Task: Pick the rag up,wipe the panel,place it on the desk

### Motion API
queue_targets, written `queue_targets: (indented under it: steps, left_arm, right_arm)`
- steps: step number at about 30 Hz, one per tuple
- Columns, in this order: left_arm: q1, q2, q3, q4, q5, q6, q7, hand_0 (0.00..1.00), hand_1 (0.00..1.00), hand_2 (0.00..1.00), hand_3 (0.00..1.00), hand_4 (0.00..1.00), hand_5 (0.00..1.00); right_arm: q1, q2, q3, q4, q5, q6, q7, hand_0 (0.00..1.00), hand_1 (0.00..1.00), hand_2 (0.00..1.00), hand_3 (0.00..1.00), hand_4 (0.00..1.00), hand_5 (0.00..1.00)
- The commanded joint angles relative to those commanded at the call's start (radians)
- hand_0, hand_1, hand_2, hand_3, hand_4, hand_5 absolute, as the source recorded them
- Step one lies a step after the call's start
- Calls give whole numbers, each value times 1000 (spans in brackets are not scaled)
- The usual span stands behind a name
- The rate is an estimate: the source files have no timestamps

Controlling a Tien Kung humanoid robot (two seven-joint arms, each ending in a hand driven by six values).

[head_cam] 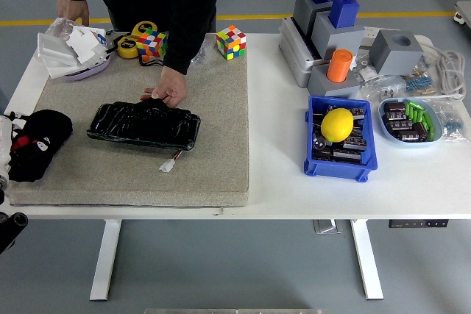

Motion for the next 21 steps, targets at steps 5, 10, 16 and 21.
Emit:
queue_targets:
  steps: [5,10,16,21]
  left_arm:
    - [5,10,-17,-41,20,-4,10,170,88,219,627,580,131]
    - [10,22,-31,-92,43,-12,28,169,87,218,628,581,121]
    - [15,38,-50,-194,84,-24,64,167,86,218,630,579,116]
    - [1,33,-54,-265,103,-24,83,165,83,218,631,577,113]
  right_arm:
    - [0,-1,-1,-2,2,1,-1,723,628,674,614,998,605]
    - [2,-3,-5,-5,4,2,-3,724,628,675,614,998,606]
    - [4,-2,-7,-8,6,2,-2,724,628,675,615,998,605]
    - [4,-1,-7,-10,8,4,0,724,628,675,614,998,606]
